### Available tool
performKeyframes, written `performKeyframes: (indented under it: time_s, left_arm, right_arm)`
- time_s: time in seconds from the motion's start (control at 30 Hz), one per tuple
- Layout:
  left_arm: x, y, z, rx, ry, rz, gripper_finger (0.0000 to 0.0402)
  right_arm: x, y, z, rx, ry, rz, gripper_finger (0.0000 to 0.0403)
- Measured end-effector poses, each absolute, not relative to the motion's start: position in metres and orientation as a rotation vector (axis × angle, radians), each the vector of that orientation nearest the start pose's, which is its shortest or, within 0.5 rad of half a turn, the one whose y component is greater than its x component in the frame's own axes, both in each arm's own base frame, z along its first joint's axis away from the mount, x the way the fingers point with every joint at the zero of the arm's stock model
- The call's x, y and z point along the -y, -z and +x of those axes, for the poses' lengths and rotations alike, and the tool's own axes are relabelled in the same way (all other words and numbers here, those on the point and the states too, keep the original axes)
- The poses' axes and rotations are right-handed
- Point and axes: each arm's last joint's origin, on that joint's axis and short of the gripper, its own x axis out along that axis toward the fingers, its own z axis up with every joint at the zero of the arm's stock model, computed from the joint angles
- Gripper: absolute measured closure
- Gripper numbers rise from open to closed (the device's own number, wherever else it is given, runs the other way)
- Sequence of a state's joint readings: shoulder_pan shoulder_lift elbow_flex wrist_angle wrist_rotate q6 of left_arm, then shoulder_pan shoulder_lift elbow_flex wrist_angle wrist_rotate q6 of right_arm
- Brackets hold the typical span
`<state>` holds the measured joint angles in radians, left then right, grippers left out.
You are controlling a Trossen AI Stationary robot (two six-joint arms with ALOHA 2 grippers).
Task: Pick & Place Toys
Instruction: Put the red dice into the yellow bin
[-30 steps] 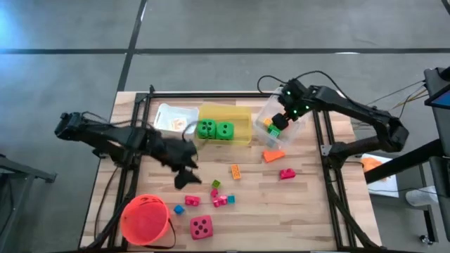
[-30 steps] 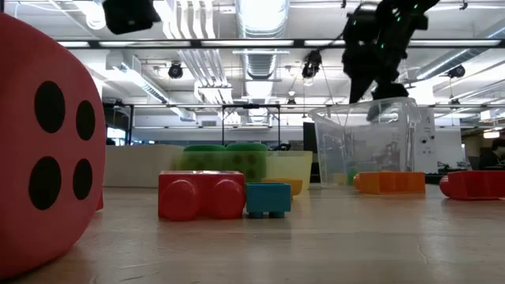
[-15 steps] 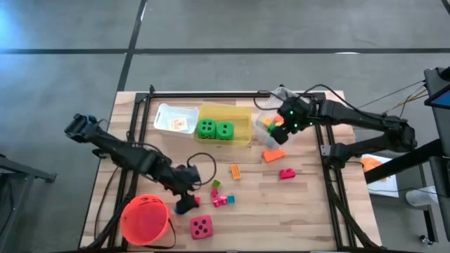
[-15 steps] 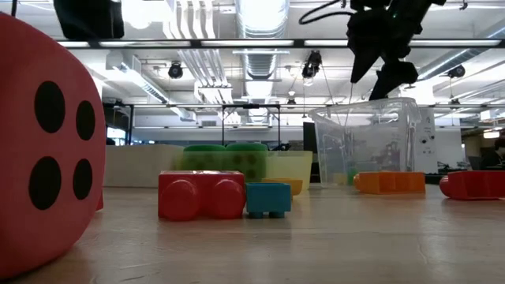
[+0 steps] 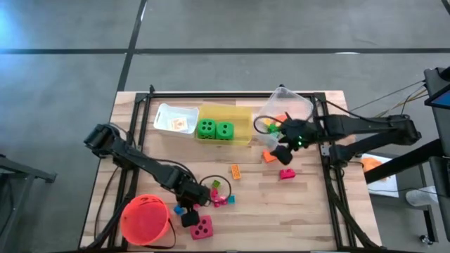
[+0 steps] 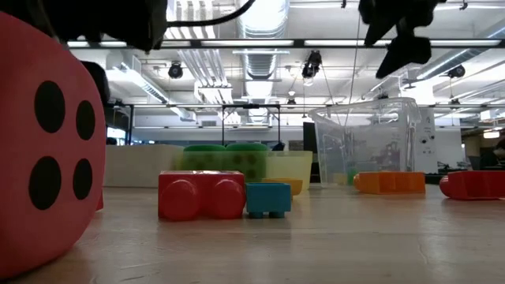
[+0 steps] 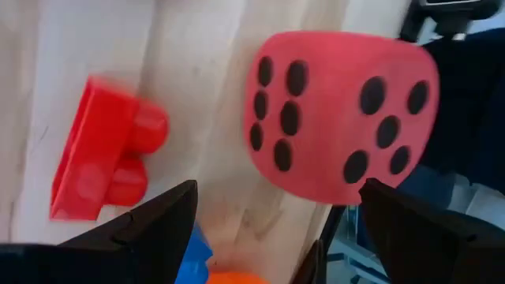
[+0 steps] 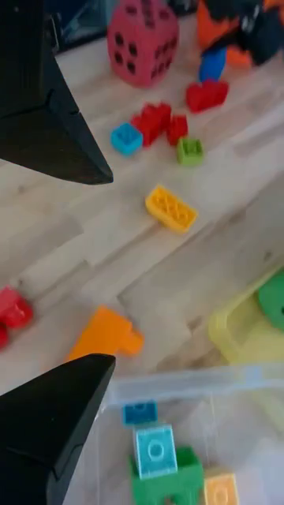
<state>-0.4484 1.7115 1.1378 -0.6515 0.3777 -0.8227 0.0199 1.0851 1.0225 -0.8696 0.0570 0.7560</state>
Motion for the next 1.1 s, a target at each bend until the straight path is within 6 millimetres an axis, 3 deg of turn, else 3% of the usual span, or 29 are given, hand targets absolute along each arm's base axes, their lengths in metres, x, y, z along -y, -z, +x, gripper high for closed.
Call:
performKeyframes:
  time_s: [0.2, 0.4, 1.1]
  left_arm:
    - [0.156, -0.198, 0.299, -1.357, 0.279, -0.579, 0.0060]
    - [0.157, -0.193, 0.301, -1.376, 0.325, -0.581, 0.0060]
    - [0.169, -0.155, 0.321, -1.368, 0.488, -0.551, 0.0060]
  right_arm:
    - [-0.027, -0.311, 0.196, -0.827, 0.329, 0.696, 0.0039]
    - [-0.042, -0.310, 0.195, -0.831, 0.326, 0.704, 0.0039]
    - [-0.045, -0.312, 0.197, -0.790, 0.346, 0.723, 0.0039]
